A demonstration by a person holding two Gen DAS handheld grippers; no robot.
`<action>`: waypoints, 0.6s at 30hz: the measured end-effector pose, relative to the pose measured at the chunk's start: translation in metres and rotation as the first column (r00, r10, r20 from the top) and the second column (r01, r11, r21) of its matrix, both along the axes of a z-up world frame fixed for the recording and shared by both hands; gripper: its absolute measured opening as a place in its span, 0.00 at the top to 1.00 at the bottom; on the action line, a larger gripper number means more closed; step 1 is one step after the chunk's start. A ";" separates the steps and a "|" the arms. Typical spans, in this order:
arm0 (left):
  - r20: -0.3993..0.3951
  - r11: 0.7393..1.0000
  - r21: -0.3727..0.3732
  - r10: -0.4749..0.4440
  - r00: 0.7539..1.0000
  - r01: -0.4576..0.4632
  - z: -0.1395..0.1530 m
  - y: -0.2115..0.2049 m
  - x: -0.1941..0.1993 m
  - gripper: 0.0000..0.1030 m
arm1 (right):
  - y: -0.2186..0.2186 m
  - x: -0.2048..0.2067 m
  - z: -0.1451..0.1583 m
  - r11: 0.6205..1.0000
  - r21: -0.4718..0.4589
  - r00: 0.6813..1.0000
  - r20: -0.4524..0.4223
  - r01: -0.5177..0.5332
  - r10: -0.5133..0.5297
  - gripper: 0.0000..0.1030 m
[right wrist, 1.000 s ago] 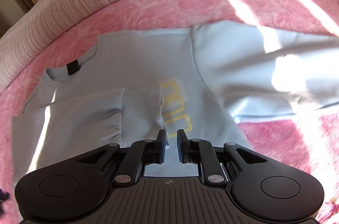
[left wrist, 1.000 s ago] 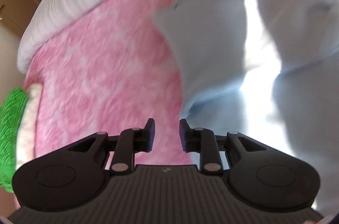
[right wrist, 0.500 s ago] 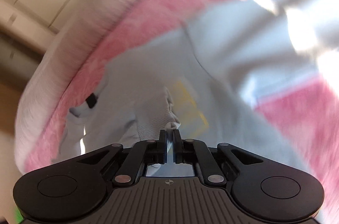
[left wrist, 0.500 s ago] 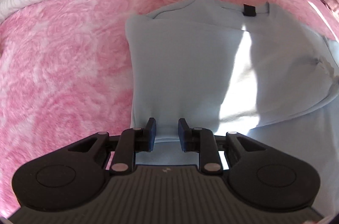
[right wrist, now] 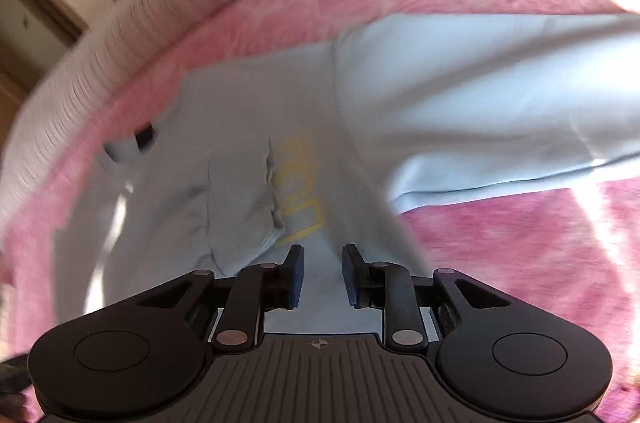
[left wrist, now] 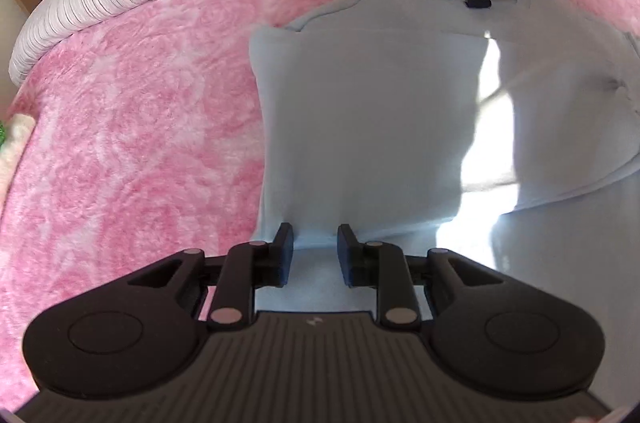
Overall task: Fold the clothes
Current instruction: 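Fold the other sleeve across the body with the right gripper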
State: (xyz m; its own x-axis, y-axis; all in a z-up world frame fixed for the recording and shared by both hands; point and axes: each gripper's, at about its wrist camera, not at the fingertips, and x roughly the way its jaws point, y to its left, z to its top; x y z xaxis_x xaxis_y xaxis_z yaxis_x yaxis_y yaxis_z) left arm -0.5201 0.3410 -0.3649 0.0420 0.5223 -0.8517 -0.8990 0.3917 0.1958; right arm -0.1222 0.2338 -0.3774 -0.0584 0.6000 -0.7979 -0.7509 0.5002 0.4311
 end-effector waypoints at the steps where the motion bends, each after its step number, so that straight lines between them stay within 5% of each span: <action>1: 0.021 1.000 0.008 0.012 1.000 -0.012 0.006 -0.003 0.001 0.78 | -0.011 0.010 0.007 1.000 0.013 1.000 -0.010 0.014 -0.014 0.76; 6: 0.124 0.996 -0.062 0.066 0.990 -0.059 0.023 -0.013 0.012 0.78 | -0.077 0.088 0.012 0.963 0.008 0.960 -0.077 0.270 -0.269 0.75; 8: 0.149 0.994 -0.092 0.078 0.986 -0.065 0.023 -0.017 0.020 0.78 | -0.107 0.128 0.002 0.904 -0.024 0.894 -0.136 0.427 -0.426 0.74; 13: 0.204 0.986 -0.149 0.102 0.974 -0.072 0.019 -0.016 0.040 0.79 | -0.179 0.205 -0.014 0.695 -0.005 0.667 -0.276 0.719 -0.692 0.62; 15: 0.229 0.984 -0.166 0.108 0.967 -0.071 0.020 -0.011 0.046 0.79 | -0.192 0.222 -0.016 0.644 0.028 0.620 -0.301 0.765 -0.724 0.60; 18: 0.271 0.979 -0.188 0.123 0.955 -0.072 0.023 -0.005 0.051 0.79 | -0.196 0.243 -0.021 0.609 0.029 0.591 -0.278 0.793 -0.757 0.59</action>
